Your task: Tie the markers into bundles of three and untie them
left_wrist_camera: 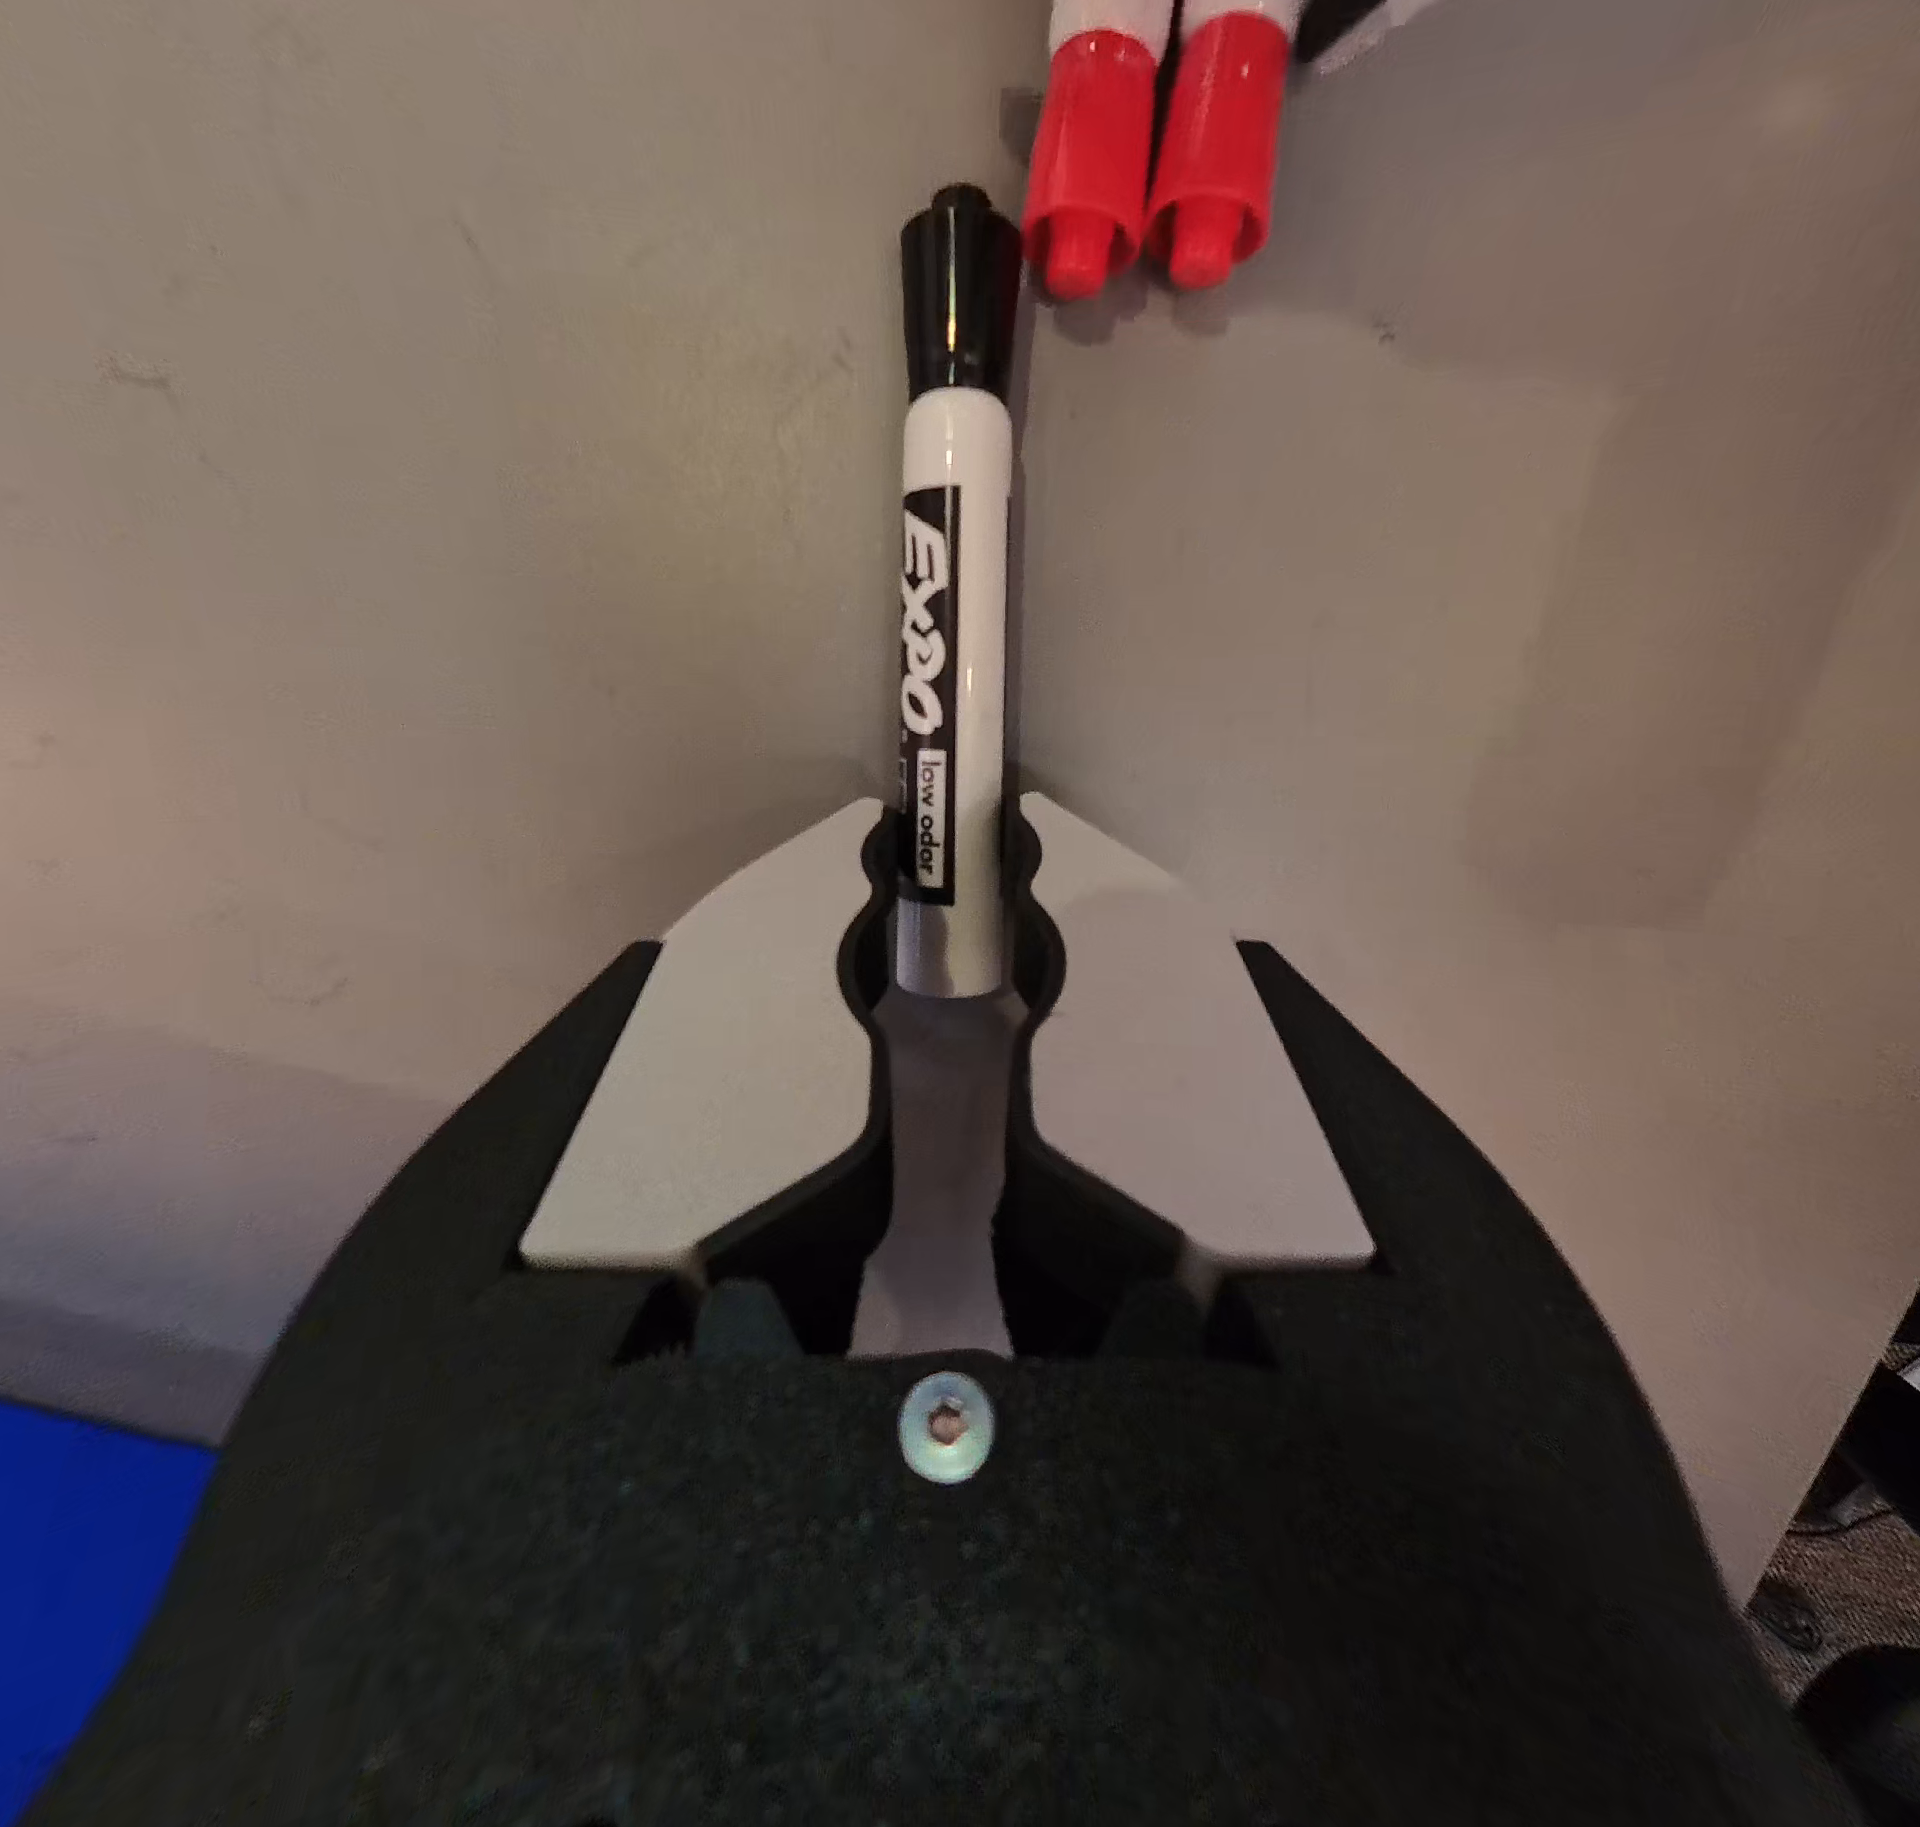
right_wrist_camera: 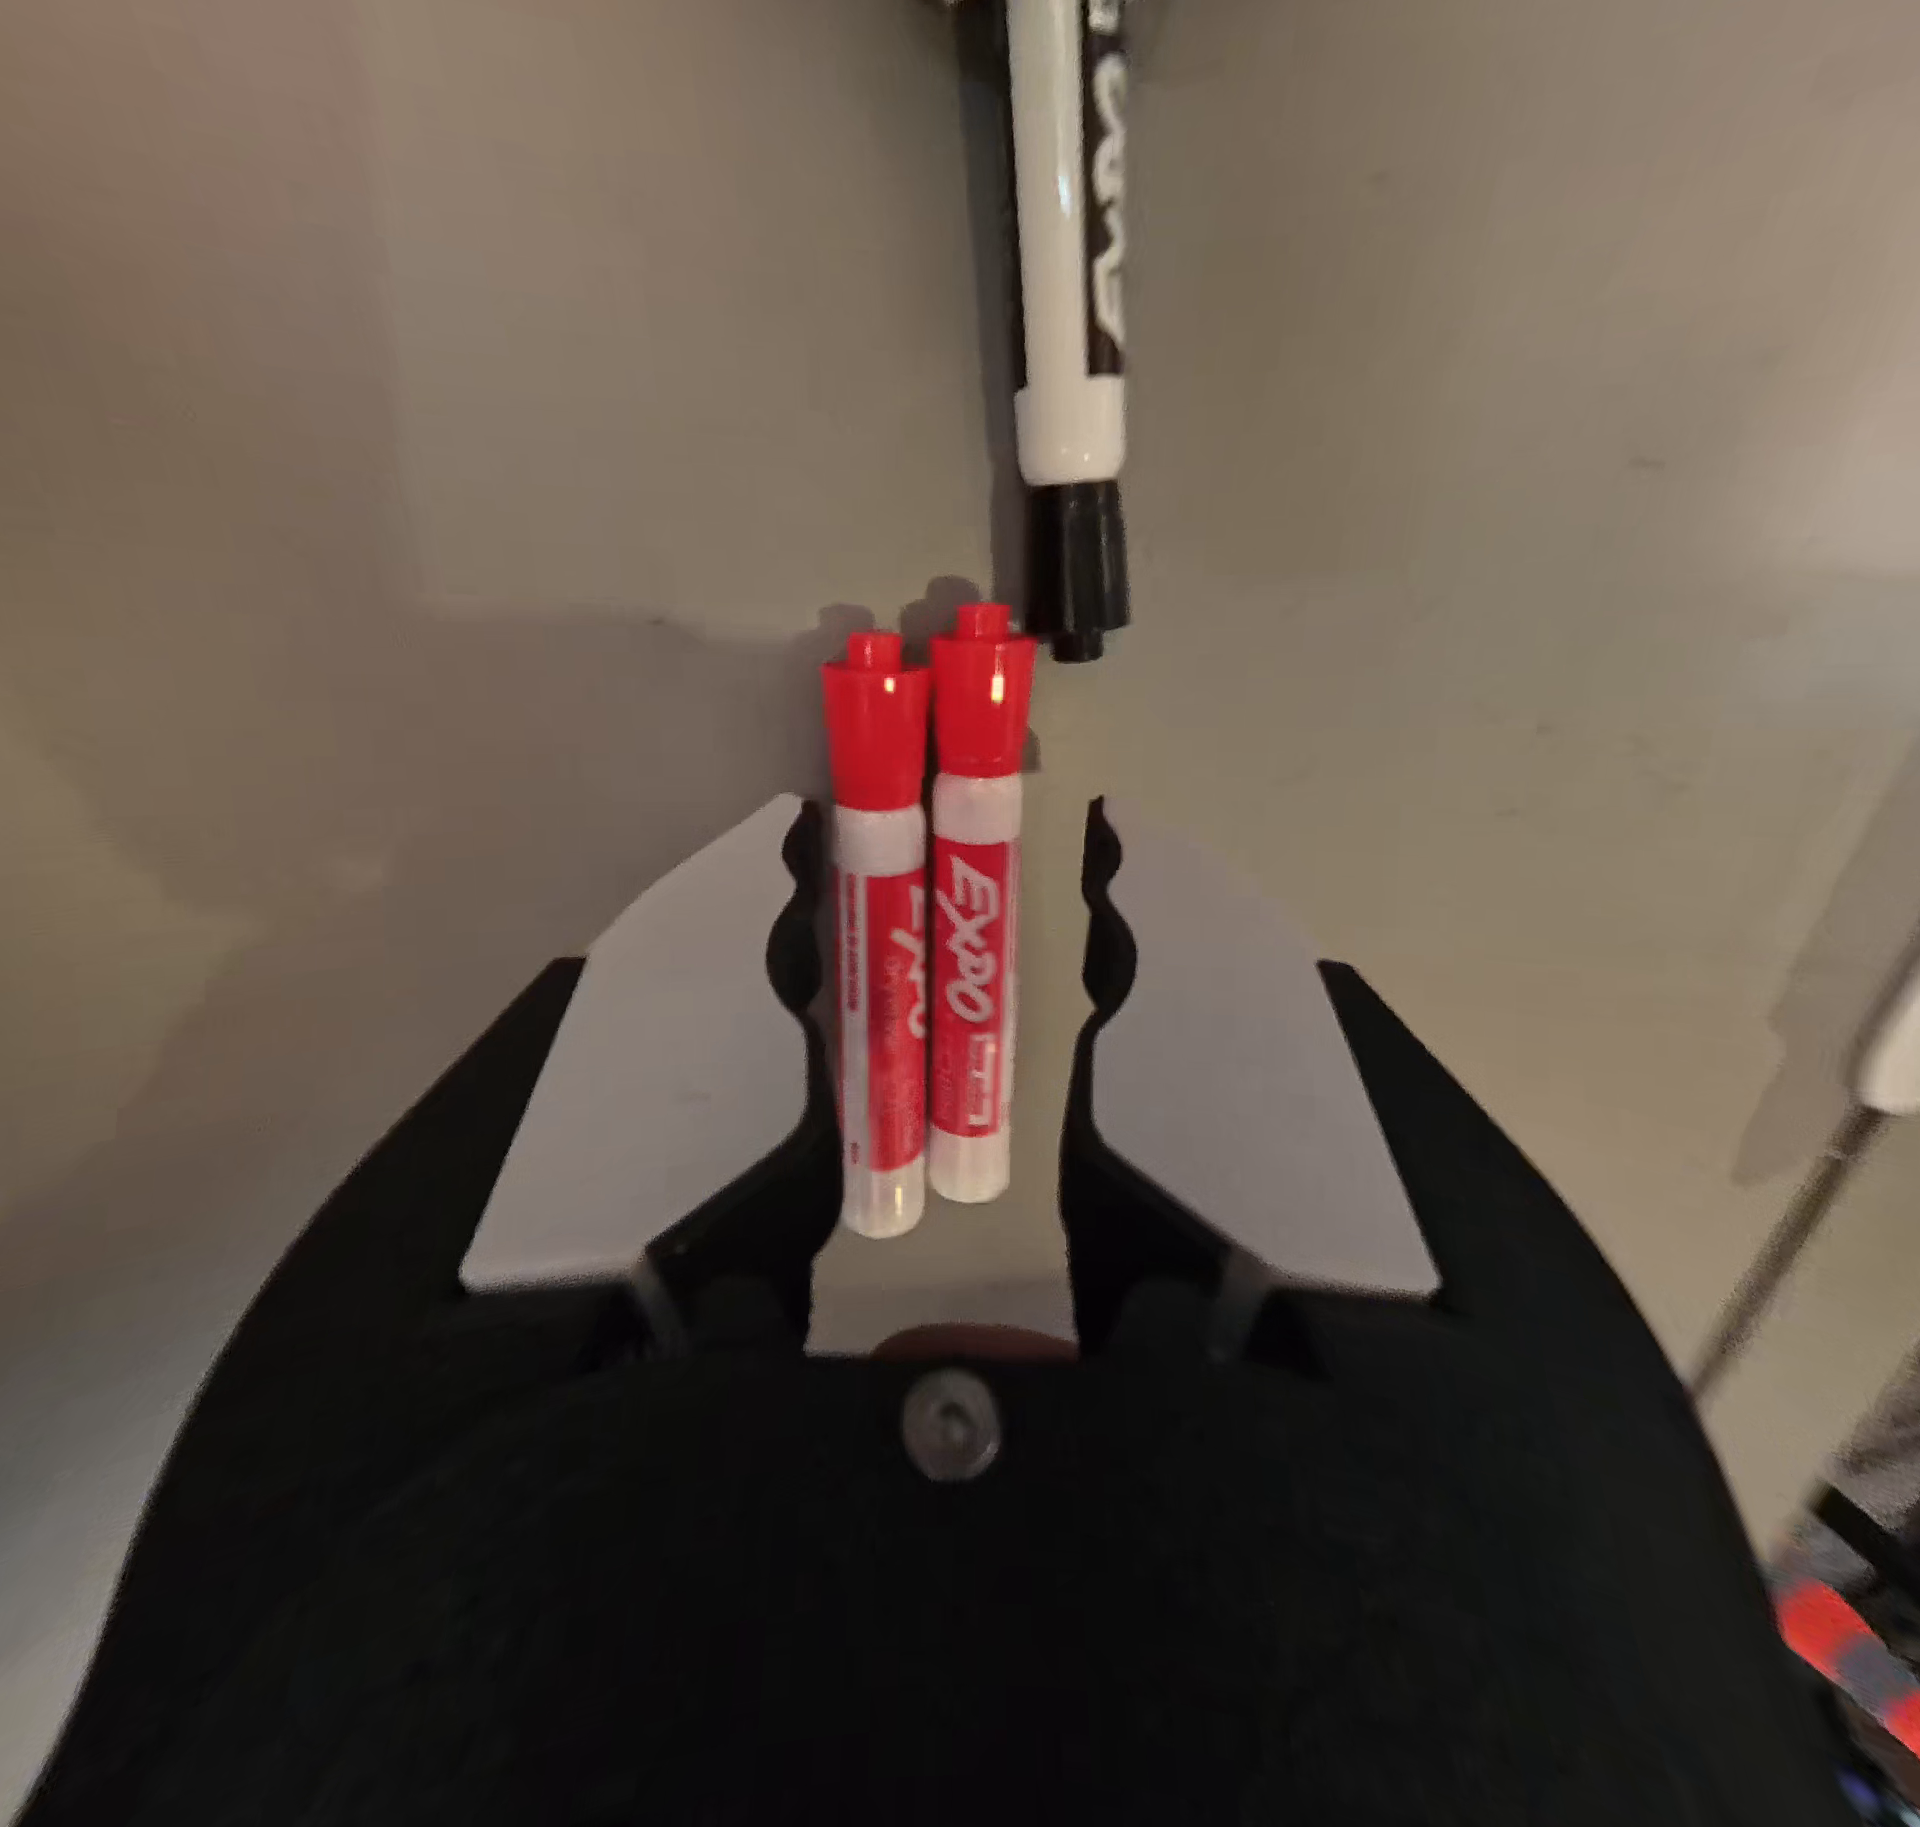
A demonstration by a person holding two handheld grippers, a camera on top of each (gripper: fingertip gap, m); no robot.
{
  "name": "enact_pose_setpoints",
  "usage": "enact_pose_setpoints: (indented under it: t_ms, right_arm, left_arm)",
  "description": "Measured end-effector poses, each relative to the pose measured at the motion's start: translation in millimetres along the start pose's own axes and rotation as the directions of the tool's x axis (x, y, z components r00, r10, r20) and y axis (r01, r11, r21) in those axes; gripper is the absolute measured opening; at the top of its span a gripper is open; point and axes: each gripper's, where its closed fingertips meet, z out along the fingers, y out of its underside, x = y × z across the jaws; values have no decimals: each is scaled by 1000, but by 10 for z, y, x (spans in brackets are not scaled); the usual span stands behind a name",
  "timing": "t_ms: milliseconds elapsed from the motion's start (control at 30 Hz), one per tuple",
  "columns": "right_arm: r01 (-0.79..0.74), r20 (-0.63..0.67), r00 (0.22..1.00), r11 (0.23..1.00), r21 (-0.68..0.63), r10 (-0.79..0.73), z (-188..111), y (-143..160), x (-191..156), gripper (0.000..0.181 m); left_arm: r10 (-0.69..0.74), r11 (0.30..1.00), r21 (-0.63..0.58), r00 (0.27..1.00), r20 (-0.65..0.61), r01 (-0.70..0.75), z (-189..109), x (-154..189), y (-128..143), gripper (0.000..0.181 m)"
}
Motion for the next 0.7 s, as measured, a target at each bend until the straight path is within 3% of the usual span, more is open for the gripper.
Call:
enact_pose_setpoints:
  t_ms: [200,300,533,700]
  right_arm:
    - [-104,187,977,995,-3,103,67,21,-59,36]
    - [-89,173,981,996,14,85,71,0,-43,36]
    - [-110,146,985,990,87,96,23,-57,-80,38]
    - [-106,168,981,993,51,96,-27,148,-67,49]
  left_arm:
    - [-1,1000,-20,1000,6,1,-13,17,27,19]
    - [-21,1000,-7,1000,-2,21,-55,52,7,26]
    - [-119,979,161,992,-40,124,-260,159,-340,38]
    - [-73,976,195,991,-113,94,-239,383,-563,41]
